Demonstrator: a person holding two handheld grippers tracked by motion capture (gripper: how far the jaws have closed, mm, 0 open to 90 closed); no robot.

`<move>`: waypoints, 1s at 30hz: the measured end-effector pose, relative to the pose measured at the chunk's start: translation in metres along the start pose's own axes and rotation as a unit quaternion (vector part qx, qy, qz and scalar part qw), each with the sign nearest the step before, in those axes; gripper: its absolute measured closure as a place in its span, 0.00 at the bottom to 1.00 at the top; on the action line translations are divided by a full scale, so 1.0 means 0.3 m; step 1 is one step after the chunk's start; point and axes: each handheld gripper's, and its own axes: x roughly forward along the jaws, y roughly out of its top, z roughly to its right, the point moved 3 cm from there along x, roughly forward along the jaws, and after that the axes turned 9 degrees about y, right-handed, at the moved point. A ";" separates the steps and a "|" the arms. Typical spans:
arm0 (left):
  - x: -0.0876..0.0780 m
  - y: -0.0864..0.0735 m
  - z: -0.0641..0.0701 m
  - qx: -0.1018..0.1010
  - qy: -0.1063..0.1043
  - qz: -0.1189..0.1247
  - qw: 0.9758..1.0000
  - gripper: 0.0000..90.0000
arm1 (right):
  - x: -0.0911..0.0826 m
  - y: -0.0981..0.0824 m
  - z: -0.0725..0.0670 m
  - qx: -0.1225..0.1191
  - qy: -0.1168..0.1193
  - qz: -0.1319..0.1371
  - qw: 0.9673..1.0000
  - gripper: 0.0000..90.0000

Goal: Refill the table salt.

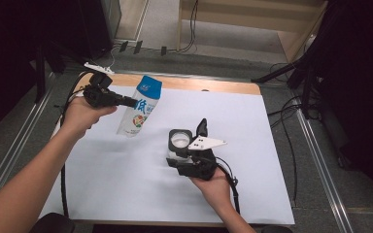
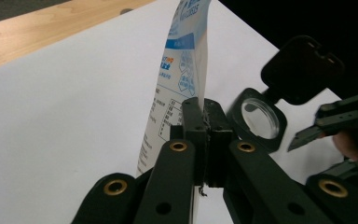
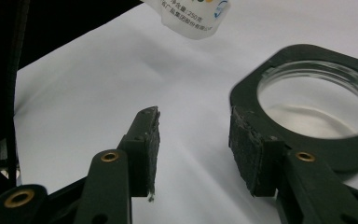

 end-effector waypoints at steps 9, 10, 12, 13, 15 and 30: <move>0.082 -0.014 -0.058 0.004 0.021 -0.001 1.000 1.00 | -0.106 -0.035 0.047 0.019 -0.011 0.015 1.000 0.62; 0.090 -0.019 -0.062 0.003 0.022 -0.004 1.000 1.00 | -0.118 -0.039 0.051 0.021 -0.015 0.017 1.000 0.62; 0.101 -0.029 -0.071 0.002 0.026 -0.011 1.000 1.00 | -0.139 -0.047 0.063 0.023 -0.021 0.019 0.999 0.62; 0.104 -0.033 -0.075 0.003 0.029 -0.012 1.000 1.00 | -0.148 -0.050 0.069 0.024 -0.023 0.020 0.999 0.63; 0.101 -0.041 -0.083 -0.002 0.022 -0.003 1.000 1.00 | -0.171 -0.057 0.083 0.025 -0.034 0.022 0.999 0.63; 0.041 -0.122 -0.099 -0.015 0.024 -0.002 1.000 1.00 | -0.222 -0.064 0.137 0.041 -0.050 0.040 0.997 0.67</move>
